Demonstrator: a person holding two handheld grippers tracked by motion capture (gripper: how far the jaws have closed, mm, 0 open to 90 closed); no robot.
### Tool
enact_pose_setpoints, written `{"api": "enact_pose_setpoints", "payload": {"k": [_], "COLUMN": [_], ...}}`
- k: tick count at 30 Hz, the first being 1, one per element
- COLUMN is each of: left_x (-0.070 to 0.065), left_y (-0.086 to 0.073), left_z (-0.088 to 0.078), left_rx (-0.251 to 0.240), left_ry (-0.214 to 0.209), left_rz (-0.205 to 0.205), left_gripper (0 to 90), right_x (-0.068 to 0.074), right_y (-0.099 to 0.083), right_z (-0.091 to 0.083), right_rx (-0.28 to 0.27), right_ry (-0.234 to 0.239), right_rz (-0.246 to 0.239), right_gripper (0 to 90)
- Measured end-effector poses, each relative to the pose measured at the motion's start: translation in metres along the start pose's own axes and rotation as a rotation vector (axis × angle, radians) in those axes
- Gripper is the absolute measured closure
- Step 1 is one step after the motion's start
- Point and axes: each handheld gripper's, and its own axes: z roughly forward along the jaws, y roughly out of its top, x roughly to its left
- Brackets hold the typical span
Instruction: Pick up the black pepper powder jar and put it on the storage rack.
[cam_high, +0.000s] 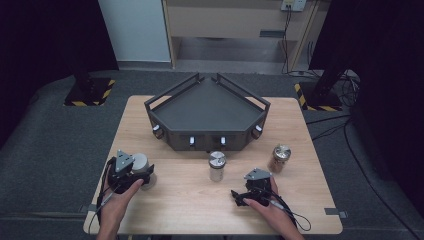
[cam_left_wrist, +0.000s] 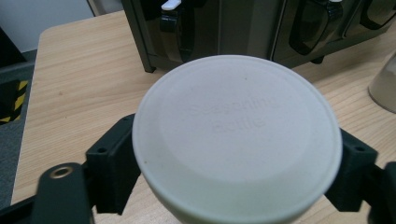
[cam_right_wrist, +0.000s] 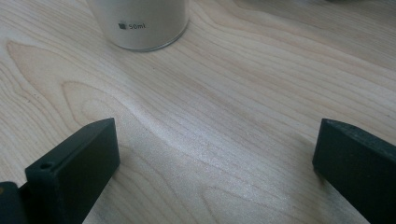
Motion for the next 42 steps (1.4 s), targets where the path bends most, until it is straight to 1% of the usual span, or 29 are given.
{"api": "enact_pose_setpoints", "payload": {"k": [1, 2, 3, 6, 10, 12, 13, 15, 16, 17, 18, 19, 21, 23, 24, 25, 26, 28, 30, 31, 34, 35, 39, 40, 41, 42], "left_x": [0.000, 0.000, -0.002, -0.005, -0.006, -0.006, -0.006, -0.002, -0.002, -0.002, -0.003, -0.003, -0.003, -0.002, -0.001, -0.001, -0.002, -0.002, -0.001, -0.001, 0.000, 0.000, 0.001, 0.001, 0.001, 0.003], "left_y": [0.000, -0.001, -0.003, -0.003, -0.006, -0.005, -0.005, -0.004, -0.004, -0.002, 0.004, 0.004, 0.008, 0.012, 0.015, 0.015, 0.018, 0.018, 0.020, 0.020, 0.024, 0.024, 0.031, 0.031, 0.032, 0.036], "left_z": [0.000, 0.000, 0.001, 0.000, -0.001, 0.000, 0.000, -0.002, -0.002, -0.003, -0.005, -0.005, -0.008, -0.010, -0.012, -0.012, -0.013, -0.013, -0.014, -0.014, -0.014, -0.014, -0.014, -0.014, -0.015, -0.015], "left_rx": [-0.002, -0.004, -0.011, -0.009, -0.023, -0.023, -0.024, -0.032, -0.032, -0.032, -0.025, -0.025, -0.022, -0.022, -0.018, -0.018, -0.013, -0.012, -0.013, -0.013, -0.012, -0.012, -0.021, -0.021, -0.022, -0.025], "left_ry": [-0.002, -0.001, 0.004, 0.015, 0.021, 0.022, 0.020, -0.003, -0.003, -0.007, -0.008, -0.008, -0.008, -0.014, -0.019, -0.019, -0.018, -0.020, -0.035, -0.035, -0.061, -0.061, -0.089, -0.089, -0.095, -0.107], "left_rz": [-0.003, -0.004, -0.008, -0.007, -0.020, -0.025, -0.026, -0.029, -0.029, -0.025, -0.002, -0.002, 0.018, 0.026, 0.040, 0.040, 0.056, 0.059, 0.063, 0.063, 0.077, 0.077, 0.093, 0.093, 0.098, 0.114], "left_gripper": [26.0, 27.8, 32.0, 32.2, 32.5, 32.6, 32.6, 32.7, 32.6, 32.6, 32.6, 32.6, 32.7, 32.7, 32.7, 32.6, 32.7, 32.7, 32.7, 32.7, 32.7, 32.7, 32.7, 32.7, 32.7, 32.7], "right_x": [0.000, 0.000, 0.000, 0.000, 0.000, 0.000, 0.000, 0.001, 0.001, 0.001, 0.002, 0.002, 0.003, 0.003, 0.003, 0.003, 0.003, 0.003, 0.003, 0.003, 0.003, 0.003, 0.003, 0.003, 0.003, 0.003], "right_y": [0.000, 0.000, 0.000, 0.000, 0.000, 0.000, 0.000, 0.000, 0.000, 0.000, 0.000, 0.000, 0.000, 0.000, 0.000, 0.000, 0.000, 0.000, 0.000, 0.000, 0.000, 0.000, 0.000, 0.000, 0.000, 0.000], "right_z": [0.000, 0.000, 0.000, 0.000, 0.000, 0.000, 0.000, 0.000, 0.000, 0.000, 0.000, 0.000, 0.000, 0.000, 0.000, 0.000, 0.000, 0.000, 0.000, 0.000, 0.000, 0.000, 0.000, 0.000, 0.000, 0.000], "right_rx": [0.000, 0.000, 0.001, 0.001, 0.001, 0.001, 0.001, 0.002, 0.002, 0.002, 0.001, 0.001, 0.001, 0.001, 0.001, 0.001, 0.001, 0.001, 0.001, 0.001, 0.001, 0.001, 0.001, 0.001, 0.001, 0.001], "right_ry": [0.000, 0.000, 0.001, 0.001, 0.001, 0.001, 0.001, -0.002, -0.002, -0.004, -0.008, -0.008, -0.011, -0.011, -0.011, -0.011, -0.011, -0.011, -0.011, -0.011, -0.011, -0.011, -0.011, -0.011, -0.011, -0.011], "right_rz": [0.000, 0.000, 0.002, 0.001, 0.001, 0.001, 0.002, 0.005, 0.005, 0.007, 0.010, 0.010, 0.013, 0.014, 0.014, 0.014, 0.013, 0.014, 0.013, 0.013, 0.014, 0.014, 0.014, 0.014, 0.014, 0.014], "right_gripper": [0.6, 0.6, 0.6, 0.6, 0.6, 0.6, 0.6, 0.5, 0.5, 0.5, 0.5, 0.5, 0.5, 0.5, 0.5, 0.5, 0.5, 0.5, 0.5, 0.5, 0.5, 0.5, 0.5, 0.5, 0.5, 0.5]}}
